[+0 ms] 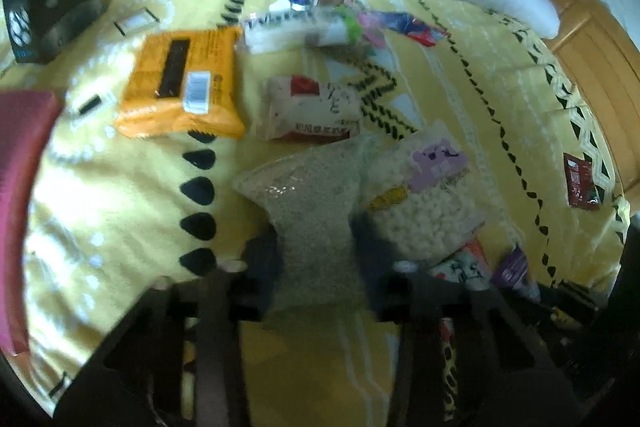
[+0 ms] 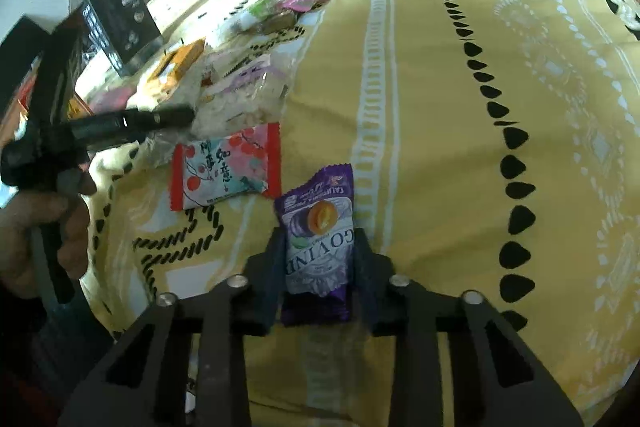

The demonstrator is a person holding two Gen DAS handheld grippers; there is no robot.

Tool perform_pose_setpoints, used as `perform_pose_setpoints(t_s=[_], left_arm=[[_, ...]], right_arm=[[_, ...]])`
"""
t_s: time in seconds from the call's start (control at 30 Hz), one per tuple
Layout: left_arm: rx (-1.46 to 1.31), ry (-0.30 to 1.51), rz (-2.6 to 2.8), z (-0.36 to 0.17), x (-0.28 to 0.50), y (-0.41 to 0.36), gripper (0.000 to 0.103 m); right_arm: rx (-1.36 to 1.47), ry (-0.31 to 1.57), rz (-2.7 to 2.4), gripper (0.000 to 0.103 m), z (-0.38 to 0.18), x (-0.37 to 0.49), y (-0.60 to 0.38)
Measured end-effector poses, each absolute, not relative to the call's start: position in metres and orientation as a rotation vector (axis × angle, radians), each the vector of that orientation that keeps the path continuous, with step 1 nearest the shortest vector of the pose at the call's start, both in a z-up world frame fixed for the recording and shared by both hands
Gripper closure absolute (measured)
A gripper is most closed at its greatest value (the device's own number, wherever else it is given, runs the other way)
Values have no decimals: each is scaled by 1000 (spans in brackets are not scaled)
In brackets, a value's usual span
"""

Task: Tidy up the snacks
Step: 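Carry both held snacks over the blue basin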

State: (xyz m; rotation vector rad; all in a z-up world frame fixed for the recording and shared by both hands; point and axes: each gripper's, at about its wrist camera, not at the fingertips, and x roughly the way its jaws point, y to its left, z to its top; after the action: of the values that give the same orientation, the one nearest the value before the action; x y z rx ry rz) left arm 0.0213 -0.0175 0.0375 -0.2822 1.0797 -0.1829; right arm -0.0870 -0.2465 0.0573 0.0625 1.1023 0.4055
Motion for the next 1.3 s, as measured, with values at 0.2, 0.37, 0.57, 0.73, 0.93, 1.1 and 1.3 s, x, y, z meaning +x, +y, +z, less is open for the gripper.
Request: perform_pose_setpoints(t_s=[0.2,0.37,0.57,0.73,0.93,1.1,1.3], left_arm=[[-250,968,-210,76,8,-11,76],[-207,831,-213,129,-10,2,76],[-160,643,-167,203,-36,36,76],[-177,542,-74,246,-57,91,76],[-223,452,83,279,-88,169,75],[-270,407,245,293,-118,242,75],[-305,379,402,295,-150,313,75]], right_arm=[[100,1013,414,75,85,-93,-249],[94,933,422,75,118,-91,-241],[74,824,469,75,171,-78,-211],[58,731,545,75,223,-69,-171],[7,638,650,75,280,-63,-99],[-21,575,769,75,321,-68,-24],[-57,535,950,74,362,-76,86]])
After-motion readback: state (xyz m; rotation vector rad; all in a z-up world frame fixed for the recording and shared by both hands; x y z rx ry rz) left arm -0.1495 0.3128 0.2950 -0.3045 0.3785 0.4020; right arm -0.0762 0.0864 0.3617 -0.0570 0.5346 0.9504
